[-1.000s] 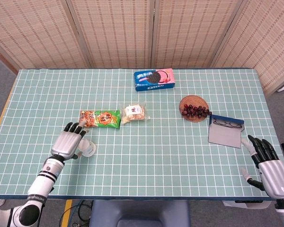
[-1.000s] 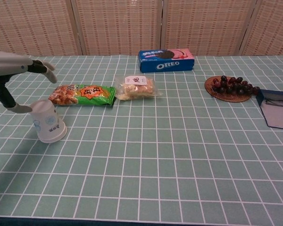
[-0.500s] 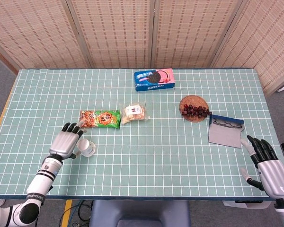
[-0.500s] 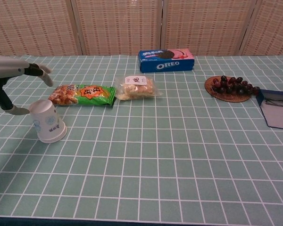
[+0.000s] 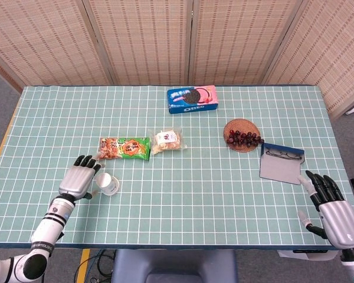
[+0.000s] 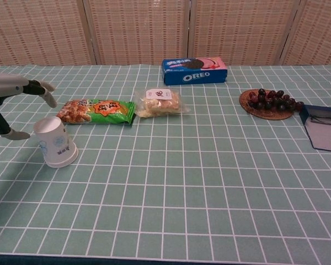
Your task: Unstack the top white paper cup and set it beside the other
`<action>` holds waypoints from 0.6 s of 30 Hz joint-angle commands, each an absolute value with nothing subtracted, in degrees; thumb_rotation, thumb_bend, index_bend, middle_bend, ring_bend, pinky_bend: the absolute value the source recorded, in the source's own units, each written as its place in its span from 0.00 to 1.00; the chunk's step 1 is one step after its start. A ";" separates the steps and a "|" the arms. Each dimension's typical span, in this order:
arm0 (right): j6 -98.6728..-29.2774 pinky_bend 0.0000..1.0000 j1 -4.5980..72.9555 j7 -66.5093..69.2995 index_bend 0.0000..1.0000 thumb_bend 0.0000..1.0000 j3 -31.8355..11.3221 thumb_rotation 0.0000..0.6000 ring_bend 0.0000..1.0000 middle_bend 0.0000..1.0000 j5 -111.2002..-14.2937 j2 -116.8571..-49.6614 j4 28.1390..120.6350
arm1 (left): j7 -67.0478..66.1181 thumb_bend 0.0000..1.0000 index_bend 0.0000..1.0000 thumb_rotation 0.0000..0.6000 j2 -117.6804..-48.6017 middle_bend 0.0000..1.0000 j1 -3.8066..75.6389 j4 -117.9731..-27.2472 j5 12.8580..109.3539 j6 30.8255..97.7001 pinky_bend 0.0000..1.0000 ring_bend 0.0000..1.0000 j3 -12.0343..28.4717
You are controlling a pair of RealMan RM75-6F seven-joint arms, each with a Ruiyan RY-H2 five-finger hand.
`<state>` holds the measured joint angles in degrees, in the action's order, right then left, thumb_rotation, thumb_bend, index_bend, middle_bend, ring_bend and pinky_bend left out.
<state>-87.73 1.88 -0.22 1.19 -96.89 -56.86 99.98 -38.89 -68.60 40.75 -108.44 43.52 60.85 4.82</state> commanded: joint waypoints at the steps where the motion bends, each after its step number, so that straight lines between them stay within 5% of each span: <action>1: -87.66 0.00 1.88 -0.33 0.05 0.34 1.21 1.00 0.00 0.00 -96.80 -56.88 99.99 | -38.04 0.30 0.25 1.00 -68.74 0.00 40.75 -107.80 43.83 60.61 0.00 0.00 4.54; 18: -87.55 0.00 1.93 -0.74 0.05 0.34 1.29 1.00 0.00 0.00 -96.53 -56.97 100.02 | -35.81 0.29 0.28 1.00 -69.78 0.00 41.51 -105.74 44.15 59.64 0.00 0.00 3.57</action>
